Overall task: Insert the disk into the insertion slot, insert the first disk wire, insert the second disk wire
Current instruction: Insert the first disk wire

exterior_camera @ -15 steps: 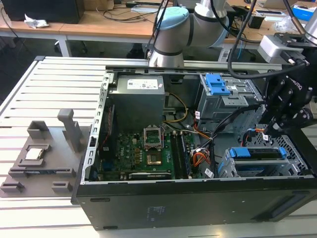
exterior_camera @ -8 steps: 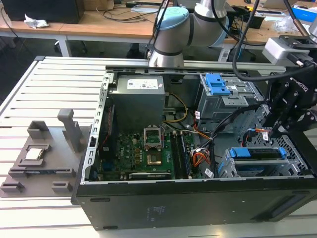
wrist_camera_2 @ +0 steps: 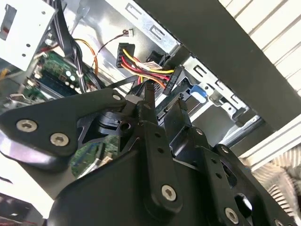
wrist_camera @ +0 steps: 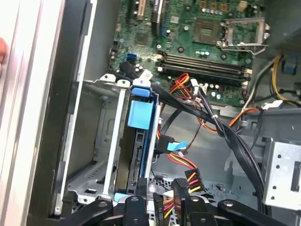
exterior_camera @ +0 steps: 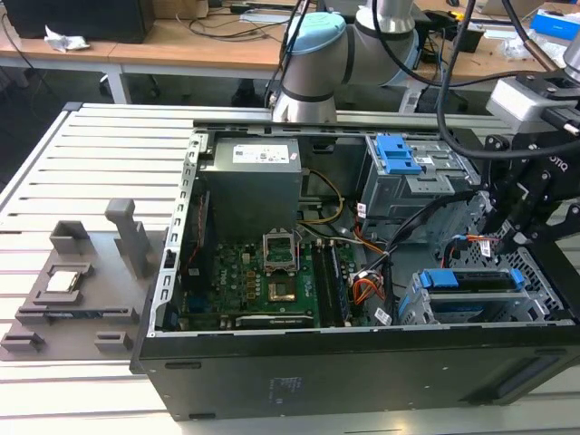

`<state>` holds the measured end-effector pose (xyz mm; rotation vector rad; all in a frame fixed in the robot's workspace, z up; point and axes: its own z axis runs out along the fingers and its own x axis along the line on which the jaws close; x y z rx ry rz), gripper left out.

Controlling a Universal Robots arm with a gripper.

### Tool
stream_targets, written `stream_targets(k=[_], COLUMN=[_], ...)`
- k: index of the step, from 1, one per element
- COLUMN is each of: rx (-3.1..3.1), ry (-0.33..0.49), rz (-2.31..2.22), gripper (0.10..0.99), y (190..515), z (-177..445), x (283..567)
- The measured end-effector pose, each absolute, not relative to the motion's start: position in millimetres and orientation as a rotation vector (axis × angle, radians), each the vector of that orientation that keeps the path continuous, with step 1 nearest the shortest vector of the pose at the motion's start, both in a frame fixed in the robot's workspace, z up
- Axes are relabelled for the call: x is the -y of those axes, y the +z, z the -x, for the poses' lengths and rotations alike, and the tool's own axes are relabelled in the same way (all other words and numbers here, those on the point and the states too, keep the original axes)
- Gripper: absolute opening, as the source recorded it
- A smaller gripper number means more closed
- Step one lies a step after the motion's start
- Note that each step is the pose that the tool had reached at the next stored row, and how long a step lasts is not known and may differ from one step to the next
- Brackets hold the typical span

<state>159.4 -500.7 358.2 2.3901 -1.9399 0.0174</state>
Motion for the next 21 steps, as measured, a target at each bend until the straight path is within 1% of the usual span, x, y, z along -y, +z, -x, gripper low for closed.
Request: stream_targets(k=[6, 21], rx=[1.908, 1.846], ry=[0.016, 0.026], rz=[-2.415, -2.455], gripper=[0.361, 0.361], y=[357.5, 351.9], z=[-174.9, -170.7], x=[500.6, 500.4])
